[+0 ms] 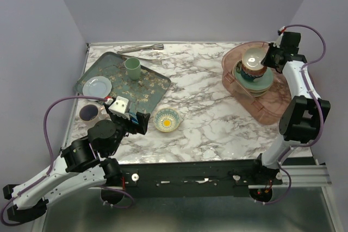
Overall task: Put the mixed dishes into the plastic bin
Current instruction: Place the bowl in the plastic bin.
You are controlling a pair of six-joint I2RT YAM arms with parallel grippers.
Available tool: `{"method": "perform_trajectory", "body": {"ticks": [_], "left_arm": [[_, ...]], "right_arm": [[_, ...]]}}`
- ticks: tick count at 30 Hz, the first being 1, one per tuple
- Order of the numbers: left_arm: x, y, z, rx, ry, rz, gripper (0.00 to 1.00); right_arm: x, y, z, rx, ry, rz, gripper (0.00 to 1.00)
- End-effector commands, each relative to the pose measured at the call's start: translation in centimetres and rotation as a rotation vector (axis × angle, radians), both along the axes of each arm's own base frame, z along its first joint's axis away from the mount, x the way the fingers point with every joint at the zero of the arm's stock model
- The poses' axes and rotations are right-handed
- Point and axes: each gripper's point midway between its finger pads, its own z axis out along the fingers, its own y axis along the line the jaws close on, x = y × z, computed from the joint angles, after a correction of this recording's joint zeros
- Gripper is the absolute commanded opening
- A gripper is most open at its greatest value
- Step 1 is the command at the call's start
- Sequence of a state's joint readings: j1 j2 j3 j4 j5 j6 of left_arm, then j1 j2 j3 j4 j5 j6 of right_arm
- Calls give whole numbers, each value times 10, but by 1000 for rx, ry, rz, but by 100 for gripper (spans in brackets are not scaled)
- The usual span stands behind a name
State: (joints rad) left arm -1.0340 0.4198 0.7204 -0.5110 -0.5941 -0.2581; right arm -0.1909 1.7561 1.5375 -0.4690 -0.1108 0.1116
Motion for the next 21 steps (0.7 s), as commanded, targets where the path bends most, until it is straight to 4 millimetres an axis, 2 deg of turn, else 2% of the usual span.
{"method": "perform_trajectory", "body": {"ticks": [1,16,21], "left_arm": [[3,4,-2,3,-11,21,99],[3,4,-2,3,-10,19,99],[3,3,-2,3,-8,20,99]], "right_arm": [[7,-6,17,-16,-40,-11,20],[5,-2,18,-8,-35,13,31],[3,-2,26,-20,-51,25,36]]}}
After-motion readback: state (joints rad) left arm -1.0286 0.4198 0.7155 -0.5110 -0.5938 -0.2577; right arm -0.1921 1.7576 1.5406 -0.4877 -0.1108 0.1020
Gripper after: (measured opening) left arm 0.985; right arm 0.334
